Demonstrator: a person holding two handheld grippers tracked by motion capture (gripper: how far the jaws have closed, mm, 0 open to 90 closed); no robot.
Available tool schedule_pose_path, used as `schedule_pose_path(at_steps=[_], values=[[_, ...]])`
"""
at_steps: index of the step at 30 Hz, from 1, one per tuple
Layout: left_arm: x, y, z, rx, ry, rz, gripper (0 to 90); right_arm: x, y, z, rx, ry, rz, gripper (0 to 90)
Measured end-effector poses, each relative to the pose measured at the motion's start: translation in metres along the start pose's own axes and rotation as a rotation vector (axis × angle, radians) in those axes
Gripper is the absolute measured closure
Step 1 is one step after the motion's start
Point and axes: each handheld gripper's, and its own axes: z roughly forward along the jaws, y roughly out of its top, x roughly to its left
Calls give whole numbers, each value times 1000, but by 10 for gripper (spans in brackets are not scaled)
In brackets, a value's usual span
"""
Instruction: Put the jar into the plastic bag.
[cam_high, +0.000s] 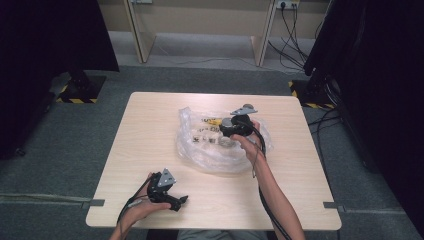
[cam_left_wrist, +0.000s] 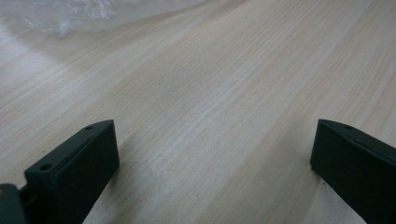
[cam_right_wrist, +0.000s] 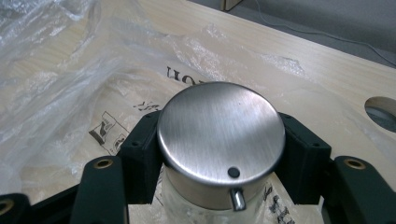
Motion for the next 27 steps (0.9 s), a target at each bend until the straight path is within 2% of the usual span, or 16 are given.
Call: schedule_pose_path(at_steps=[4,12,18,27], values=[[0,0,0,0,0,0,5,1,3,-4,15,-5,14,295],[0,0,0,0,0,0,4,4,8,-20,9,5,30,131],[0,0,0,0,0,-1,4,9,6,-31,11,36,40,72],[0,0,0,1,0,0,4,19,0,-44,-36,85,26,40]])
